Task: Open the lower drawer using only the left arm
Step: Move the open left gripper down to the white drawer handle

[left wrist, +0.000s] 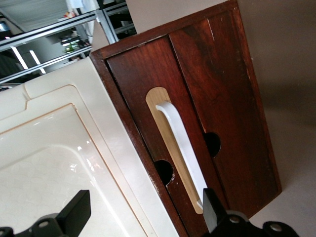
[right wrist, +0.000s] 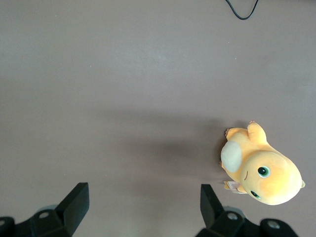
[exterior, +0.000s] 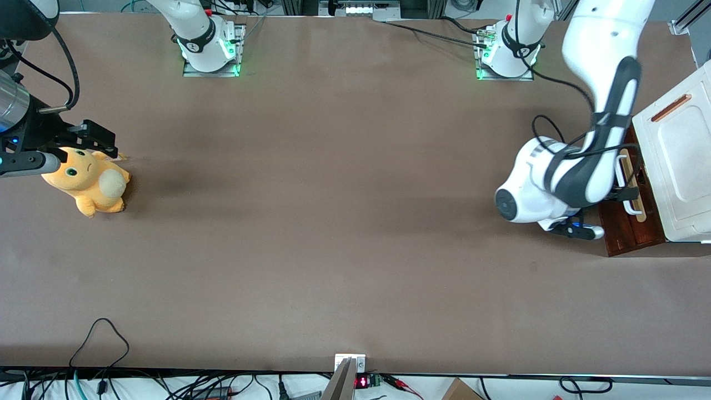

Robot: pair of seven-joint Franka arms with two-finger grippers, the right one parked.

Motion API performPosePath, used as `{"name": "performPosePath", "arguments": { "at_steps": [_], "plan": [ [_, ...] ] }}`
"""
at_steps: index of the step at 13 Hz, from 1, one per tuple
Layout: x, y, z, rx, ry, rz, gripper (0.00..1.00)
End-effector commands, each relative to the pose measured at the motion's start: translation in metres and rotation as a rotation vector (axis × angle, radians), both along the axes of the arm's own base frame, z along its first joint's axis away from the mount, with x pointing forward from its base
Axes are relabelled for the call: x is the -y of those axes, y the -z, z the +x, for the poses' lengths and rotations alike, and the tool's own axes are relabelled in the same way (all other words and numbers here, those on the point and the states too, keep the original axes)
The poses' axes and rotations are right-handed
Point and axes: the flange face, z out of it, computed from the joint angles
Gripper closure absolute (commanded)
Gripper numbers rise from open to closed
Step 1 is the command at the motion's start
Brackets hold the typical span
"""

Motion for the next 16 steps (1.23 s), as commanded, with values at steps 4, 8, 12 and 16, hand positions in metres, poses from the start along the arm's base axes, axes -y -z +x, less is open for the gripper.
{"name": "performPosePath", "arguments": {
  "at_steps": [4, 8, 12, 16],
  "plan": [
    [0.0, 0.046, -0.028, 0.159, -0.015, 0.134, 0.0],
    [-0.01, 0.07, -0.043, 0.136, 0.054, 0.236, 0.0],
    [-0.011, 0.084, -0.044, 0.125, 0.101, 0.27, 0.0],
    [-0.016, 0.096, -0.045, 0.093, 0.105, 0.257, 0.0]
  ]
}}
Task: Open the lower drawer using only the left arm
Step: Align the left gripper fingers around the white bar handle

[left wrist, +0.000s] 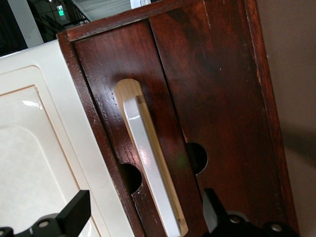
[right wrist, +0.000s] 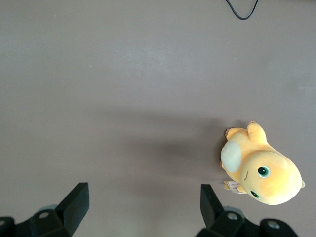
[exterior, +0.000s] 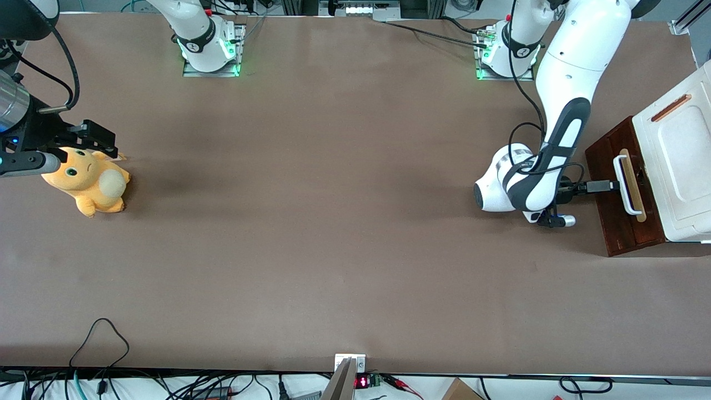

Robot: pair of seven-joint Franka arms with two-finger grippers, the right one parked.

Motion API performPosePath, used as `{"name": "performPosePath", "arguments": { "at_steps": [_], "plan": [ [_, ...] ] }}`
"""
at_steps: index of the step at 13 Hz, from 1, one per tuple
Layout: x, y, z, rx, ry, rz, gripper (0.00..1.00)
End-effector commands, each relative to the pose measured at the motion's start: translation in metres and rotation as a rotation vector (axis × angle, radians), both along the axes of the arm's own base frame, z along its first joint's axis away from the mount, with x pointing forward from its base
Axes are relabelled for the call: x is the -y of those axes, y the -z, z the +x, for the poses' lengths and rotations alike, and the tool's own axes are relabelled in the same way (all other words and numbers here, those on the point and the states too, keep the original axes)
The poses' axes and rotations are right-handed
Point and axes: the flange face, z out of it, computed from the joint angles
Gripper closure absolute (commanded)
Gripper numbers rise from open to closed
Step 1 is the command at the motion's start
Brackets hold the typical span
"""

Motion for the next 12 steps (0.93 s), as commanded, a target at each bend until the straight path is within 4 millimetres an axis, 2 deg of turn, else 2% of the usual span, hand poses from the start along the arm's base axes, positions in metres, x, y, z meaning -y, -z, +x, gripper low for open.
{"name": "performPosePath", "arguments": {
  "at_steps": [1, 7, 12],
  "plan": [
    [-0.008, 0.001, 0.005, -0.009, 0.023, -0.004, 0.0],
    [-0.022, -0.002, 0.008, 0.011, 0.005, 0.002, 0.0],
    [-0.024, -0.007, 0.014, 0.043, 0.031, 0.019, 0.0]
  ]
}}
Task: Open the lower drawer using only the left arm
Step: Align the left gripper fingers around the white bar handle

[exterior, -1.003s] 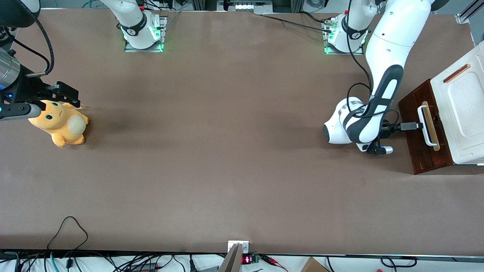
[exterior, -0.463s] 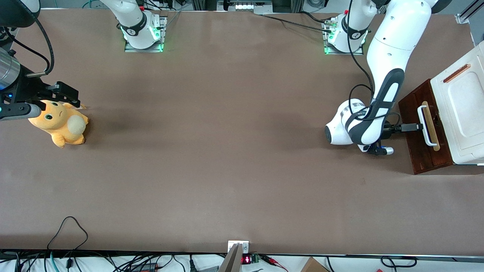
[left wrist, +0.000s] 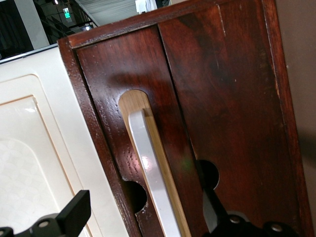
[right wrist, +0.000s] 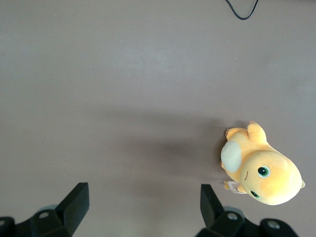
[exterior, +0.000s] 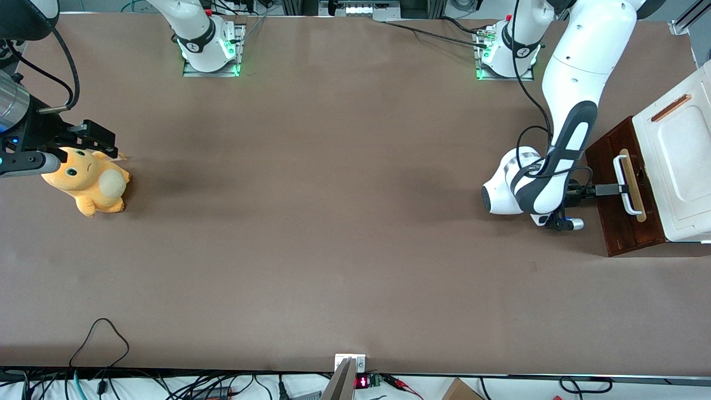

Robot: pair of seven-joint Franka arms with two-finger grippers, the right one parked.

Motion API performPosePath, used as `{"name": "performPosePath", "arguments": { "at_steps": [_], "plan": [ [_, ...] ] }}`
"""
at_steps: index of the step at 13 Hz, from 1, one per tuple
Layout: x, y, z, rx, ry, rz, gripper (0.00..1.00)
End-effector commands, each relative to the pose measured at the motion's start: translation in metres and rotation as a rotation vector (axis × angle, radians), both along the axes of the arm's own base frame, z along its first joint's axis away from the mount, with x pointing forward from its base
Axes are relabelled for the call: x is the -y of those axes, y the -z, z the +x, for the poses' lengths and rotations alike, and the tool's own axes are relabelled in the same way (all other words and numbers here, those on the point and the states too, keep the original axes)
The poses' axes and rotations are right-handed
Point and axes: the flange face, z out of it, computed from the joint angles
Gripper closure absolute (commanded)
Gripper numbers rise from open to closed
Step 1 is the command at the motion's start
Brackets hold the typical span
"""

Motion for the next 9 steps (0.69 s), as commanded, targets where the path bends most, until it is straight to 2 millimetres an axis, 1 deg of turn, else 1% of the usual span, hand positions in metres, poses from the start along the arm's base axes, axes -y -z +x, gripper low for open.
{"name": "performPosePath", "arguments": {
  "at_steps": [1, 6, 9],
  "plan": [
    [-0.002, -0.005, 0.005, 0.026, 0.014, 0.003, 0.0],
    [-0.008, -0.004, 0.005, 0.057, -0.004, 0.001, 0.0],
    [-0.007, -0.014, 0.018, 0.098, -0.007, -0.005, 0.0]
  ]
}}
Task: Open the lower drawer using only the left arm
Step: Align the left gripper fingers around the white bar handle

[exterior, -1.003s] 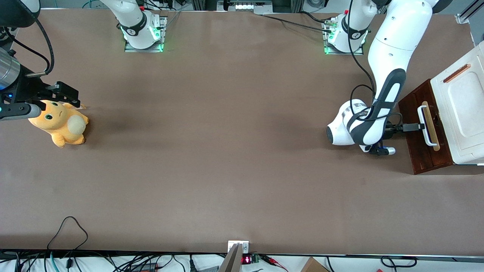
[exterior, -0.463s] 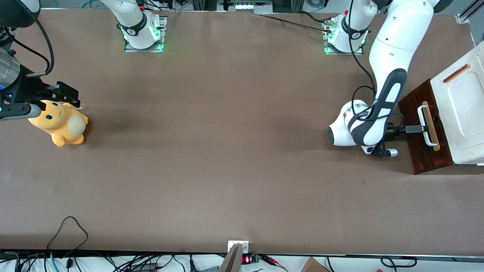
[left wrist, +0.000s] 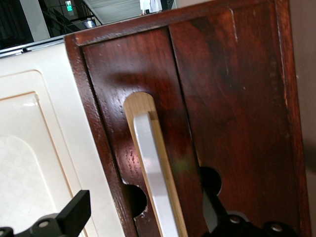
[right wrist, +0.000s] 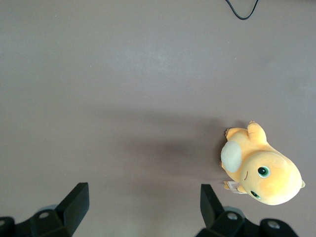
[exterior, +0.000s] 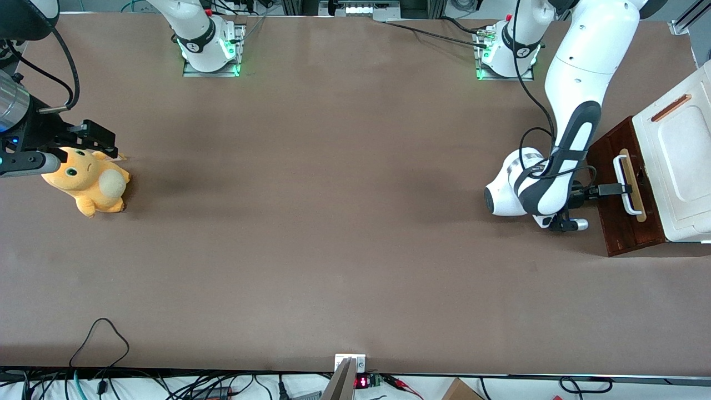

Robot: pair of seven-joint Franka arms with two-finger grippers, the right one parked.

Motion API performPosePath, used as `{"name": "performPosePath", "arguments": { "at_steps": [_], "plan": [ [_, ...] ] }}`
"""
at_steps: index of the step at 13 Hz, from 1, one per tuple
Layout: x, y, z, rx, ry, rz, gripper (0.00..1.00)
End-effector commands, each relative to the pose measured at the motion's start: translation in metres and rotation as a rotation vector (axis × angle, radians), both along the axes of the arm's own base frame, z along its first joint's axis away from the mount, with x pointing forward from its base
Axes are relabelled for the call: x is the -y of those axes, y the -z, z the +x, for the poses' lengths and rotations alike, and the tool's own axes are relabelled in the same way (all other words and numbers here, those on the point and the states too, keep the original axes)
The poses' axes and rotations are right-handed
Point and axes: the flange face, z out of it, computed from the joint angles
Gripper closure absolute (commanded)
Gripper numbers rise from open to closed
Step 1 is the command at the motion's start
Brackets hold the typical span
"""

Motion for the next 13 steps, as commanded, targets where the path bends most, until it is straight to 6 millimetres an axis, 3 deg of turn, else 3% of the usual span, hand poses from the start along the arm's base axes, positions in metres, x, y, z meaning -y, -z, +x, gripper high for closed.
{"name": "performPosePath", "arguments": {
  "at_steps": [1, 7, 13],
  "plan": [
    [-0.002, -0.01, 0.011, 0.041, 0.004, -0.002, 0.0],
    [0.001, 0.011, 0.007, 0.098, 0.018, -0.011, 0.0],
    [-0.006, 0.01, 0.007, 0.093, 0.011, -0.011, 0.0]
  ]
}}
